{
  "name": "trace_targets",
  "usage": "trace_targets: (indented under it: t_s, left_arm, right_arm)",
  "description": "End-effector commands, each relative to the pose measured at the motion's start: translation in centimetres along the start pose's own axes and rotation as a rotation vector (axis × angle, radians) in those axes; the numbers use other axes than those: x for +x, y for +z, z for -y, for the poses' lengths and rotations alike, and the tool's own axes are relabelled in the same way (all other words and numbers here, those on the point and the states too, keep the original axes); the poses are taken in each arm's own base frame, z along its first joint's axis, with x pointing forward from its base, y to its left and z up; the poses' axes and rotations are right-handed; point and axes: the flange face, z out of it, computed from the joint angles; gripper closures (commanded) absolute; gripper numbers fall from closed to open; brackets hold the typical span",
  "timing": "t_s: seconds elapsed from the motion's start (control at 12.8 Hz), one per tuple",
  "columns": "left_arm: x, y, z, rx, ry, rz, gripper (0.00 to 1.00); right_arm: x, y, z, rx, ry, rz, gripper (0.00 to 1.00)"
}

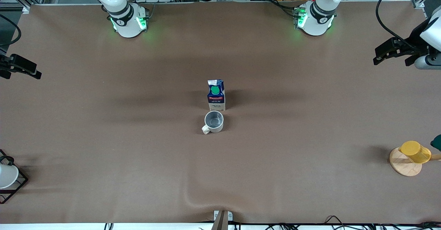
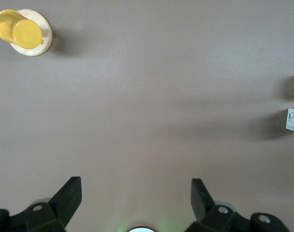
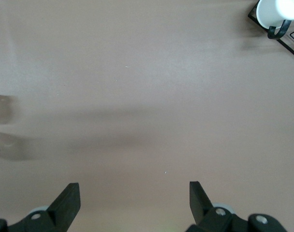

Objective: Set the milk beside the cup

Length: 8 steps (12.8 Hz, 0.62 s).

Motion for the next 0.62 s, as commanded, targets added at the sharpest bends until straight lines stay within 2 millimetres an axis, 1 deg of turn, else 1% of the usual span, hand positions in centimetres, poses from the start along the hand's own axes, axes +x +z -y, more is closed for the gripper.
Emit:
trace_targets:
  t_s: [0.0, 0.16, 0.31, 0.39, 0.55]
  left_arm:
    - [-0.63, -0.49, 0.07, -0.003, -0.001, -0.014, 0.00]
    - [-0.58, -0.85, 0.56, -0.004, -0.007, -0.022, 0.00]
    - [-0.95, -1.30, 0.86, 0.007, -0.018, -0.002, 0.00]
    - [-1.08, -1.31, 0.72, 0.047, -0.011, 0.004, 0.00]
    - [-1.15, -1.24, 0.46, 0.046, -0.026, 0.010, 0.00]
  right_arm:
    - [-0.06, -0.41, -0.16, -0.009, 0.010, -0.003, 0.00]
    - [-0.06, -0.41, -0.16, -0.009, 0.010, -0.003, 0.00]
    - [-0.06, -0.41, -0.16, -0.009, 0.010, -0.003, 0.00]
    - [-0.06, -0.41, -0.16, -0.009, 0.010, -0.003, 0.00]
    - [-0.04, -0.42, -0.16, -0.009, 0.010, -0.005, 0.00]
